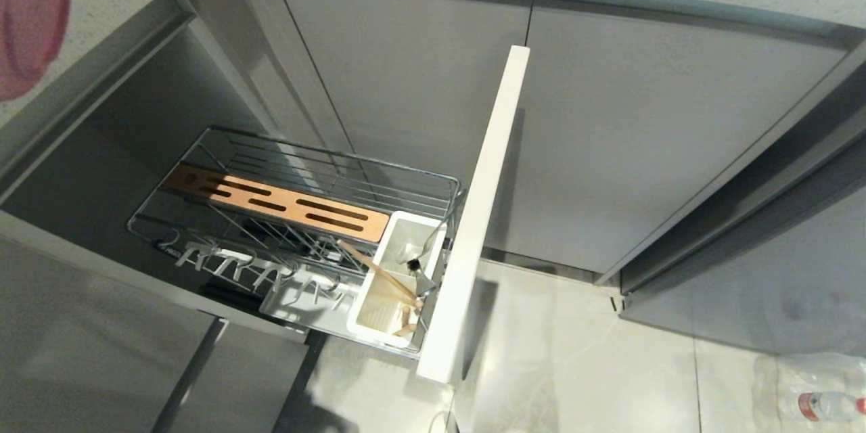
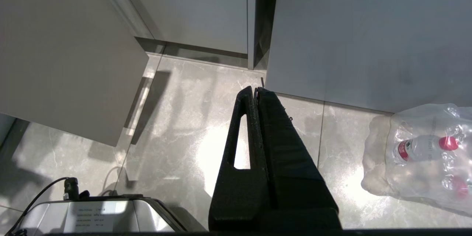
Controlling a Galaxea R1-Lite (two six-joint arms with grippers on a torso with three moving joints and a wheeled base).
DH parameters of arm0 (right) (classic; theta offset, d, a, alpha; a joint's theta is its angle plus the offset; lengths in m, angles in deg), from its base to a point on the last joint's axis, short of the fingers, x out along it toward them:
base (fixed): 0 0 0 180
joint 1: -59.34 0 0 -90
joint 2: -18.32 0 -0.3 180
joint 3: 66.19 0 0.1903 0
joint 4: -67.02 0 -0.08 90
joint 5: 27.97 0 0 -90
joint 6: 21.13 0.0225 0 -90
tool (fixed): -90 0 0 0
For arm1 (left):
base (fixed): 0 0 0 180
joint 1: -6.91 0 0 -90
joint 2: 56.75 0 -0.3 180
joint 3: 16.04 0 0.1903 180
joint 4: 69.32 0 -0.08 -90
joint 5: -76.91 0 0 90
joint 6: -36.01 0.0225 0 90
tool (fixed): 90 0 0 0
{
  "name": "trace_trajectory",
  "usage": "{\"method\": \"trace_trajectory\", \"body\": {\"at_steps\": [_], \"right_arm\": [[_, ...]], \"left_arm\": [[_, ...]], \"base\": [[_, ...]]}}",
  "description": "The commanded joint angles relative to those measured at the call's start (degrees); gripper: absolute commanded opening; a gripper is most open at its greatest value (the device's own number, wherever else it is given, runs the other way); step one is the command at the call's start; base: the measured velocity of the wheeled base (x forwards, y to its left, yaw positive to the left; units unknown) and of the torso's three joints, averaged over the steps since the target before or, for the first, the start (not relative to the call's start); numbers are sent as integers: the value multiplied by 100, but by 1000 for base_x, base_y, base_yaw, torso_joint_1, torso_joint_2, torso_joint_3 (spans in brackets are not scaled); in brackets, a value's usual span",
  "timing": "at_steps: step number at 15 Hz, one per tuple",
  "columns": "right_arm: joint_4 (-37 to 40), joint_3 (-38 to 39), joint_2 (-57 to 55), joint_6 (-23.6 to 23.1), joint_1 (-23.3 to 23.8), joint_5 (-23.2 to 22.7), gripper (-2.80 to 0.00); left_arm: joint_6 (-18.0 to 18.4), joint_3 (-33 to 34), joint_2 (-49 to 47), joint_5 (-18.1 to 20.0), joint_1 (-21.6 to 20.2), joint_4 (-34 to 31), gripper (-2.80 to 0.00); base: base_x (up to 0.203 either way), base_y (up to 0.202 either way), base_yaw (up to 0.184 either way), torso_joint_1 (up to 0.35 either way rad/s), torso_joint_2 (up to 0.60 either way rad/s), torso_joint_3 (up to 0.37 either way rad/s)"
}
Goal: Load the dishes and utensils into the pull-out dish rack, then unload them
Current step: Pick up the bowl and place it in the cupboard
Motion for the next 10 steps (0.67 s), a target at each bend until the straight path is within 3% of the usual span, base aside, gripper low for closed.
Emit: {"method": "trace_trajectory", "body": {"at_steps": [1,4,6,8,10], "right_arm": [[0,9,-2,4,-1,2,-280],[1,9,-2,4,-1,2,-280],[5,9,-2,4,-1,2,-280],[0,9,-2,4,-1,2,-280],[0,9,-2,4,-1,2,-280]], "left_arm": [[170,125,-90,-185,152,-9,-280],[110,165,-129,-715,480,15,-280],[-379,231,-141,-804,673,426,-280],[-790,523,-288,-1110,883,1573,-280],[-881,1023,-539,-1899,1250,2887,-280]], "base": [[0,0,0,0,0,0],[0,0,0,0,0,0],[0,0,0,0,0,0],[0,0,0,0,0,0],[0,0,0,0,0,0]]}}
